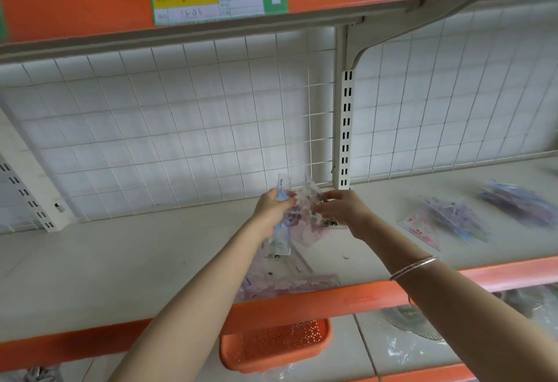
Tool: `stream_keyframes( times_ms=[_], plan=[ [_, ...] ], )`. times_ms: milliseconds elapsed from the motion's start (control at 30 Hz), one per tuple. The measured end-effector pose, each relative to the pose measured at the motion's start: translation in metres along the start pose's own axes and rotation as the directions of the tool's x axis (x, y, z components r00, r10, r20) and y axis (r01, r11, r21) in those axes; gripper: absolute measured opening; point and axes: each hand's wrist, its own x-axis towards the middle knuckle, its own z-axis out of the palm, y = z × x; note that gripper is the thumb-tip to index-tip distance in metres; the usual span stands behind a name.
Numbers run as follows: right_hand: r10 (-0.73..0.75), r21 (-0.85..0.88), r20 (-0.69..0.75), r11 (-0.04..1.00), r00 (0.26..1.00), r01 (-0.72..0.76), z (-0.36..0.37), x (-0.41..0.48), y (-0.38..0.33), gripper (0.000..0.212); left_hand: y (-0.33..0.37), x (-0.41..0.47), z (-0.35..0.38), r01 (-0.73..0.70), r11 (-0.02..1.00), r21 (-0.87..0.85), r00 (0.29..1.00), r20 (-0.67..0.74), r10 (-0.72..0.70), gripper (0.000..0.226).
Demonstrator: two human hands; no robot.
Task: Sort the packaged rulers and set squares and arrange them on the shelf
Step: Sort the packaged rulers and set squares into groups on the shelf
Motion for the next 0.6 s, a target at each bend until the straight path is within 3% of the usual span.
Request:
stream_keyframes(
  times_ms=[167, 300, 433, 600],
  plan=[
    [0.062, 0.155, -0.137, 0.987, 0.989, -0.04, -0.03, 0.001, 0.011, 0.031, 0.016, -0.003, 0.053, 0.161, 0.965, -0.207, 0.981, 0.143, -0.133, 0.014],
    [0.052, 0.144, -0.273, 0.99, 0.961, -0.013, -0.063, -0.001, 0.014, 0.029, 0.034, -0.013, 0.093, 0.304, 0.89, -0.339, 0.942, 0.248, -0.227, 0.032],
    [0.065, 0.225, -0.279, 0.974, 0.958, 0.0, -0.105, -0.004, 0.015, 0.022, 0.049, -0.016, 0.134, 0.307, 0.887, -0.345, 0.918, 0.354, -0.18, 0.032],
    [0.182, 0.353, -0.224, 0.931, 0.957, -0.094, -0.164, -0.004, 0.019, 0.019, 0.063, -0.018, 0.185, 0.239, 0.925, -0.295, 0.899, 0.428, -0.095, 0.007]
  ],
)
